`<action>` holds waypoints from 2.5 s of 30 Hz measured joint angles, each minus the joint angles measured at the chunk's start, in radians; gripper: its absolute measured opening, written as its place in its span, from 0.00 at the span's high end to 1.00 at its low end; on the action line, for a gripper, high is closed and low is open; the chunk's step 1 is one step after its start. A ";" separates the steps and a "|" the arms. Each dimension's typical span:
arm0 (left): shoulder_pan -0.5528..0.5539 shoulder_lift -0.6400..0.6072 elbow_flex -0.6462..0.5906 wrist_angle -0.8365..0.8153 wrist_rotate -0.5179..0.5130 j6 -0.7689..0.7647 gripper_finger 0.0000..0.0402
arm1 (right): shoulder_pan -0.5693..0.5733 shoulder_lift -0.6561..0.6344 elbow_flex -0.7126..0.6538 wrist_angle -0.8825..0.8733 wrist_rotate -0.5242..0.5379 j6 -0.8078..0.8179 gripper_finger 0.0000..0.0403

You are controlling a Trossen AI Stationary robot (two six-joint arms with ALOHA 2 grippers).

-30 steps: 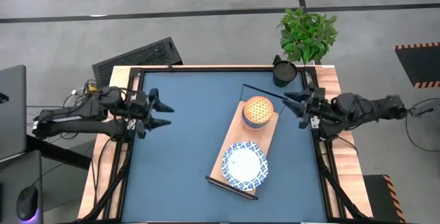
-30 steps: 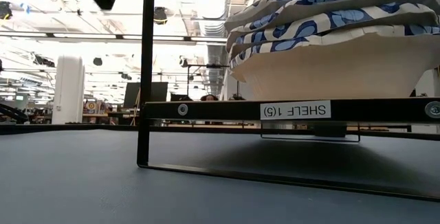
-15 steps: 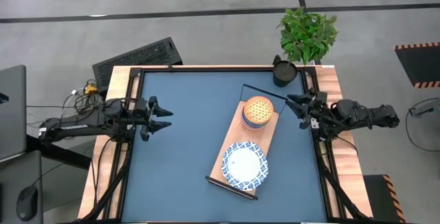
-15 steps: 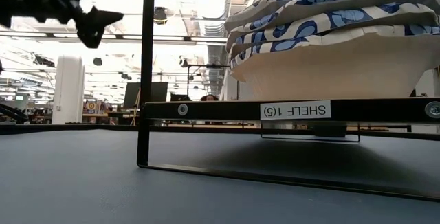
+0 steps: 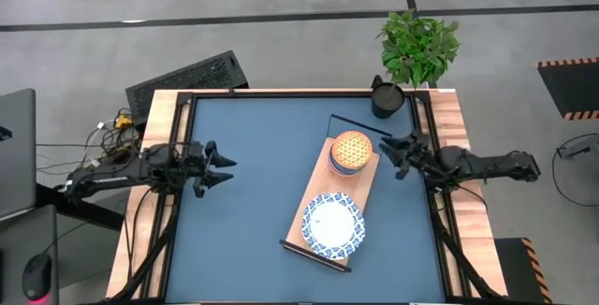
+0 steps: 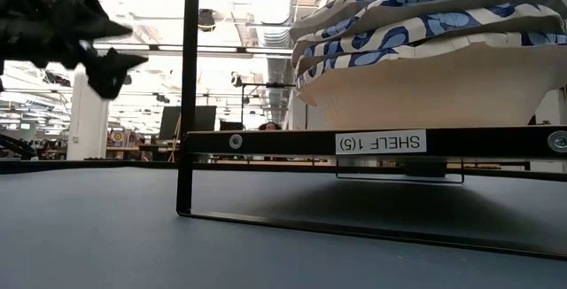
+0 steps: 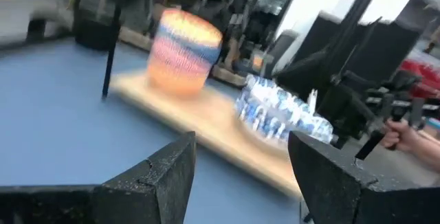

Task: Place and stack bowls onto a shelf
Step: Return to Home Position

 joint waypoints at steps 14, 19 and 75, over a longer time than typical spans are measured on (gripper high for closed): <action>-0.021 -0.012 -0.006 -0.017 -0.030 0.004 0.45 | -0.054 0.086 -0.029 0.019 0.026 -0.009 0.56; -0.021 -0.012 -0.006 -0.017 -0.030 -0.021 0.45 | -0.054 0.088 -0.029 0.017 0.027 -0.011 0.56; -0.018 0.031 -0.008 -0.022 -0.048 -0.013 0.45 | -0.054 0.088 -0.032 0.013 0.029 -0.010 0.56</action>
